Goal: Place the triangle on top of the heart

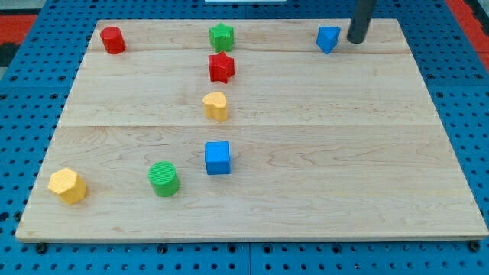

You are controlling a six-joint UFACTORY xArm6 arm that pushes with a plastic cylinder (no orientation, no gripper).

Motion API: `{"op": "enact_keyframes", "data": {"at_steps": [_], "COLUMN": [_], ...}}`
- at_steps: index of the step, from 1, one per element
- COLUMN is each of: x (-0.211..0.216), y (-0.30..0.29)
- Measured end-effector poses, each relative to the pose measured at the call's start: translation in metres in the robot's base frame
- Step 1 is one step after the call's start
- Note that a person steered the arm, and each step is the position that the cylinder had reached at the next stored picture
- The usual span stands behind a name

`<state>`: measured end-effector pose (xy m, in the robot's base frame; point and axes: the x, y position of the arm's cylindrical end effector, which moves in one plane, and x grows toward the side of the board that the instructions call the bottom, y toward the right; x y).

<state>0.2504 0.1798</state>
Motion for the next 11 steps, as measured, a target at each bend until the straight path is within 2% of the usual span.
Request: {"op": "enact_keyframes", "data": {"at_steps": [1, 2, 3, 4, 5, 6, 7, 8, 9, 11], "x": [0.002, -0.014, -0.035, -0.035, 0.017, 0.031, 0.065, 0.096, 0.096, 0.058], "y": [-0.062, -0.011, -0.026, -0.084, -0.122, -0.115, -0.067, -0.058, -0.045, -0.031]}}
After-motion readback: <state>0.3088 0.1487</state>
